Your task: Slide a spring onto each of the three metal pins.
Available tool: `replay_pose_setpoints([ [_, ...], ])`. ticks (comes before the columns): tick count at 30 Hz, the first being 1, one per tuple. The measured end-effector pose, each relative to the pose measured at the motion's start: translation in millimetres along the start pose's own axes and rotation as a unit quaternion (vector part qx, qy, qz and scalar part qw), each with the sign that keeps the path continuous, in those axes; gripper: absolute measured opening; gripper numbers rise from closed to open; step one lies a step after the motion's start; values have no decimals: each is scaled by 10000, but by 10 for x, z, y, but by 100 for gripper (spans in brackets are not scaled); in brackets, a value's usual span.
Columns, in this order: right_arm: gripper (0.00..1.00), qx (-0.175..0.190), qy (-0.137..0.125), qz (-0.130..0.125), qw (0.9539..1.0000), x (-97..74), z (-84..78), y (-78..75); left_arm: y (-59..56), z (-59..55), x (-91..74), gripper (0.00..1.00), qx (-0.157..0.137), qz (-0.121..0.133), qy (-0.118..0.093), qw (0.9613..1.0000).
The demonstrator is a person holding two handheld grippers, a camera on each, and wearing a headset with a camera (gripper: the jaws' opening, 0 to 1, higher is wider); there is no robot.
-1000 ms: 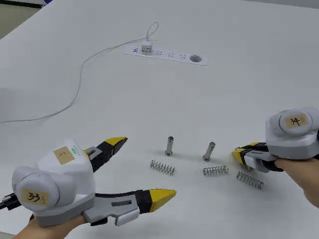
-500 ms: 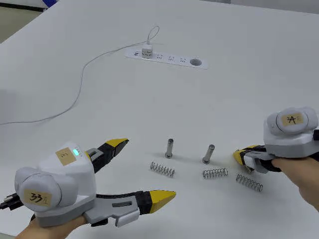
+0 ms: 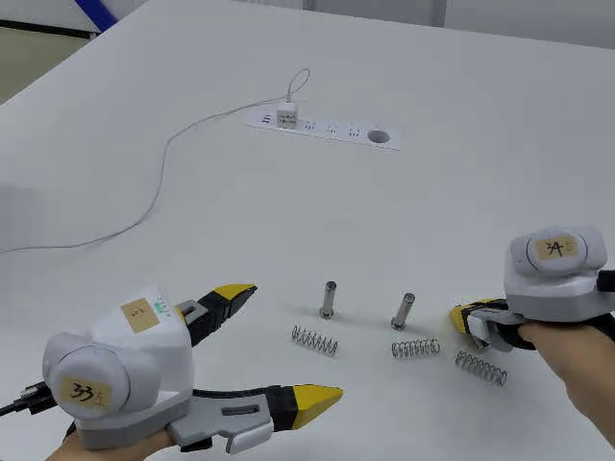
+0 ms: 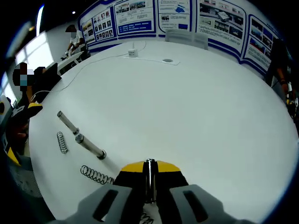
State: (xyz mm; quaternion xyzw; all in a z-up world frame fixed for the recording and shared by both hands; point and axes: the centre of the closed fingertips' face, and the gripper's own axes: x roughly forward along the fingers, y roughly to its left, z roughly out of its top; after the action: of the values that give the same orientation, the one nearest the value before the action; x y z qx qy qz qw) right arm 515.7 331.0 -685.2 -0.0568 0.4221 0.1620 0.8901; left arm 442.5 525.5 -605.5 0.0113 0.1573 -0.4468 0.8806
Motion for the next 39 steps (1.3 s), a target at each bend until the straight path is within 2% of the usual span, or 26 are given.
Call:
replay_pose_setpoints([
  [13, 8, -61, -311, -57, 9995, -153, 131, -25, 8, 16, 3, 87, -38, -4, -57, 10000],
  [18, 8, -96, -410, -74, 9991, -216, 141, -27, -7, -9, 6, 87, 9, -30, 10, 10000],
  [22, 8, -104, -515, -89, 9986, -297, 158, -19, -20, 16, 2, 87, -44, -55, -60, 10000],
  [25, 8, -126, -586, -97, 9982, -347, 168, -22, -17, 0, -2, 87, -21, -47, -19, 10000],
  [39, 8, -205, -753, -148, 9968, -464, 142, -20, -55, -14, 8, 87, 46, -106, 36, 9999],
])
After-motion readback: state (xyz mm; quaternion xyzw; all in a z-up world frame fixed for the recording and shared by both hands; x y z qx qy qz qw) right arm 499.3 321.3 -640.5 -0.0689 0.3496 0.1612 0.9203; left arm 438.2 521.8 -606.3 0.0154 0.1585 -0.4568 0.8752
